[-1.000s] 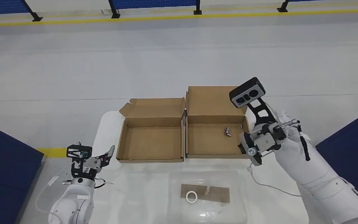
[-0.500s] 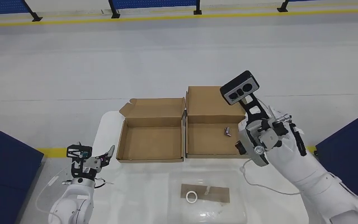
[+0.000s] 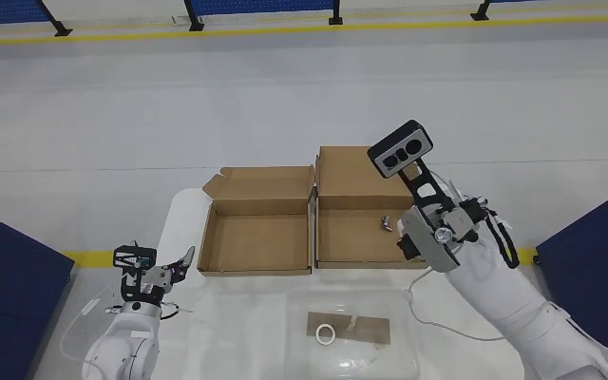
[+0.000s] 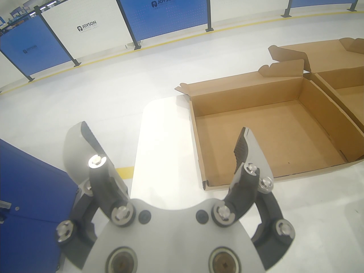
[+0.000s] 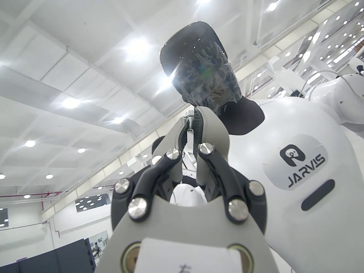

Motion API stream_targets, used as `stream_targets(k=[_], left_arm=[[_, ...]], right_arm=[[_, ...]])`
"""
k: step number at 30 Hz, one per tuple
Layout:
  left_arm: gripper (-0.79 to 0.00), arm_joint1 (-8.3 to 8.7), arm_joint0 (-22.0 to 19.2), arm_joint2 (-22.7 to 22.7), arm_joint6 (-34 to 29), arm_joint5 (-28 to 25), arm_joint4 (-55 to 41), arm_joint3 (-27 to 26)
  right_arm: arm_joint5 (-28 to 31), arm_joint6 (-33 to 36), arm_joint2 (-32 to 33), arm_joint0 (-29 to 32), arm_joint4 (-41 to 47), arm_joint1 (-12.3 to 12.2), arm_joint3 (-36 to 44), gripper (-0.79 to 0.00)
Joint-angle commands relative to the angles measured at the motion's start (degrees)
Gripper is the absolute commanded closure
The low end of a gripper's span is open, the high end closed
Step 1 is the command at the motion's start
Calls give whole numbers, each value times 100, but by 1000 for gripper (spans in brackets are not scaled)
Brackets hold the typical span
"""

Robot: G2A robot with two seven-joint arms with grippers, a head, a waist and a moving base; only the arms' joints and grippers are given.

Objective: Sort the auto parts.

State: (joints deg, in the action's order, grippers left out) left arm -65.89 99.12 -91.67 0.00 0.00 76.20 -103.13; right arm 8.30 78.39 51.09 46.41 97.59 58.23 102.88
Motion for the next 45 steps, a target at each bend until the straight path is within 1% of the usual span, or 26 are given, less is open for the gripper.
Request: stream_targets(k=[1, 21, 22, 25, 30, 33, 45], left_arm=[[-785, 0, 0, 0, 0, 0, 0, 0], [-785, 0, 0, 0, 0, 0, 0, 0], [-785, 0, 0, 0, 0, 0, 0, 0], [-785, 0, 0, 0, 0, 0, 0, 0], [-785, 0, 0, 0, 0, 0, 0, 0], [-785, 0, 0, 0, 0, 0, 0, 0], [-785, 0, 0, 0, 0, 0, 0, 0]], right_arm=[[-68, -42, 1, 16, -31, 40, 3, 0], [-85, -59, 7, 17, -53, 60, 2, 0], [-81, -138, 28, 45, -59, 63, 35, 0], [-96, -225, 121, 204, 62, 103, 188, 0], [-244, -122, 178, 299, 184, 197, 190, 0], [-345, -31, 175, 267, 168, 263, 114, 0], [-490, -57, 195, 18, -146, 521, -188, 0]])
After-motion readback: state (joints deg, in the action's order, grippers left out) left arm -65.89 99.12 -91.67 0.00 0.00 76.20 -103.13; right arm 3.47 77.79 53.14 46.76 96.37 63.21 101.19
